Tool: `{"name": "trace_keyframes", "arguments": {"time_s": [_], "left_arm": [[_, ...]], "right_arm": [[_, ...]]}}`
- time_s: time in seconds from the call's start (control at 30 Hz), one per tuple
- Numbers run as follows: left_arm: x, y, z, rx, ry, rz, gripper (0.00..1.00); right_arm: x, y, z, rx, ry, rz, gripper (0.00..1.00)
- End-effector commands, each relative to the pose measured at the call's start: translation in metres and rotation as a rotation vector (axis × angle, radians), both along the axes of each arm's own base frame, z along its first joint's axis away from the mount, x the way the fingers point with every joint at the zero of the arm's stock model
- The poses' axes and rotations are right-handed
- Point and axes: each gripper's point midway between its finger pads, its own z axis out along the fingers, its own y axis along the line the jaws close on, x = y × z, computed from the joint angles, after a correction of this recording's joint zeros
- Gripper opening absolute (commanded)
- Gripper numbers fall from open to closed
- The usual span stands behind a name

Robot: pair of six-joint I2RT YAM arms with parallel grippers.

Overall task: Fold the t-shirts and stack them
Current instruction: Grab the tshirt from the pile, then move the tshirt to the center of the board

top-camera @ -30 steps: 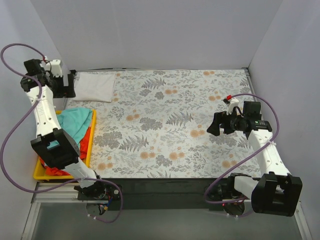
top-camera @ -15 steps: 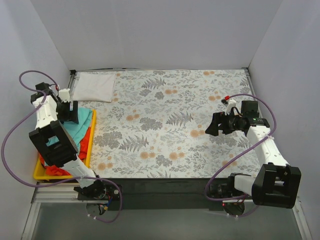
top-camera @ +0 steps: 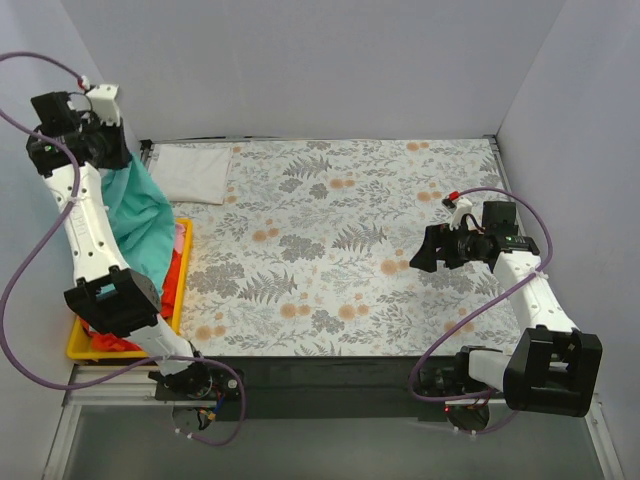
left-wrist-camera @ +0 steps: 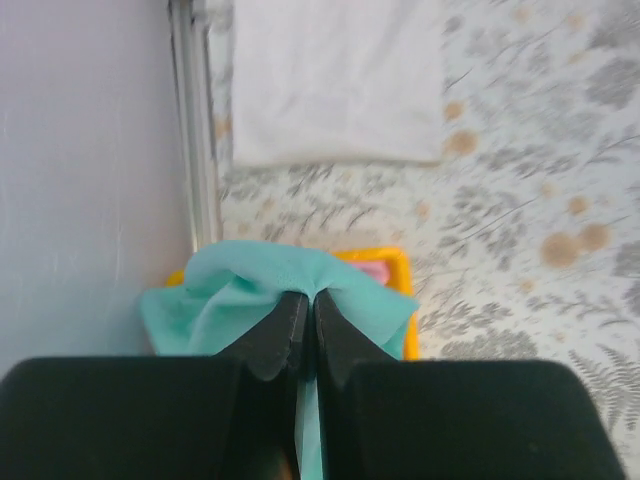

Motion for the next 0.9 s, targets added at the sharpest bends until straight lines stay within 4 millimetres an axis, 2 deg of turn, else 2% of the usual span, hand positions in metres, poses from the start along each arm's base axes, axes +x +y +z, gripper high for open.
{"name": "trace_keyframes", "arguments": {"time_s": [0.0,0.07,0.1,0.13,0.2,0.23,0.27,0.3,0.4,0.47,0.5,0.57,0.6,0.63,0.67,0.7,0.73,0.77,0.8,0.87], "left_arm": [[0.005,-0.109,0.103,-0.067,-0.271,-0.278,0.0],[0.011,-0.153,0.145,-0.111,-0.396,-0.359,0.0],[0.009,-0.186,0.178,-0.132,-0.486,-0.429,0.0],[0.013,-0.201,0.207,-0.147,-0.586,-0.466,0.0],[0.005,-0.235,0.251,-0.299,-0.688,-0.536,0.0],[-0.001,-0.243,0.291,-0.331,-0.826,-0.572,0.0],[-0.005,-0.248,0.308,-0.376,-0.875,-0.589,0.0],[-0.019,-0.26,0.336,-0.459,-0.954,-0.646,0.0],[-0.039,-0.274,0.372,-0.576,-1.057,-0.695,0.0],[-0.041,-0.277,0.375,-0.635,-1.046,-0.709,0.0],[-0.036,-0.28,0.369,-0.673,-1.009,-0.713,0.0],[-0.019,-0.285,0.333,-0.727,-0.878,-0.702,0.0],[-0.025,-0.285,0.321,-0.741,-0.83,-0.686,0.0],[-0.018,-0.285,0.295,-0.736,-0.769,-0.667,0.02],[-0.002,-0.285,0.237,-0.763,-0.62,-0.617,0.13],[-0.013,-0.287,0.205,-0.757,-0.526,-0.609,0.35],[-0.014,-0.284,0.171,-0.709,-0.469,-0.608,0.61],[-0.008,-0.275,0.139,-0.685,-0.411,-0.517,0.86],[-0.016,-0.265,0.077,-0.696,-0.261,-0.43,0.87],[-0.03,-0.242,0.036,-0.64,-0.218,-0.386,0.88]], "right_arm": [[0.011,0.001,0.017,0.015,-0.072,0.013,0.98],[0.013,0.001,0.021,0.013,-0.082,0.009,0.98],[0.013,0.001,0.021,0.013,-0.083,0.007,0.98],[0.014,0.001,0.022,0.012,-0.084,0.007,0.98],[0.014,0.0,0.023,0.011,-0.088,0.004,0.98],[0.014,0.0,0.023,0.01,-0.09,0.003,0.98],[0.013,0.0,0.024,0.007,-0.097,0.001,0.98],[0.013,-0.001,0.025,0.003,-0.103,-0.002,0.98],[0.014,-0.002,0.032,-0.006,-0.125,-0.007,0.98],[0.013,-0.003,0.034,-0.012,-0.133,-0.008,0.98],[0.013,-0.003,0.035,-0.013,-0.134,-0.007,0.98],[0.014,-0.004,0.037,-0.022,-0.141,-0.007,0.98],[0.014,-0.005,0.039,-0.026,-0.144,-0.005,0.98],[0.018,-0.008,0.044,-0.042,-0.163,-0.012,0.99],[0.02,-0.009,0.047,-0.057,-0.178,-0.008,0.98],[0.019,-0.012,0.049,-0.067,-0.176,-0.01,0.98],[0.022,-0.013,0.056,-0.08,-0.199,-0.002,0.98],[0.022,-0.014,0.058,-0.089,-0.205,0.004,0.98],[0.021,-0.016,0.059,-0.108,-0.212,0.016,0.98],[0.026,-0.021,0.065,-0.149,-0.238,0.015,0.98]]}}
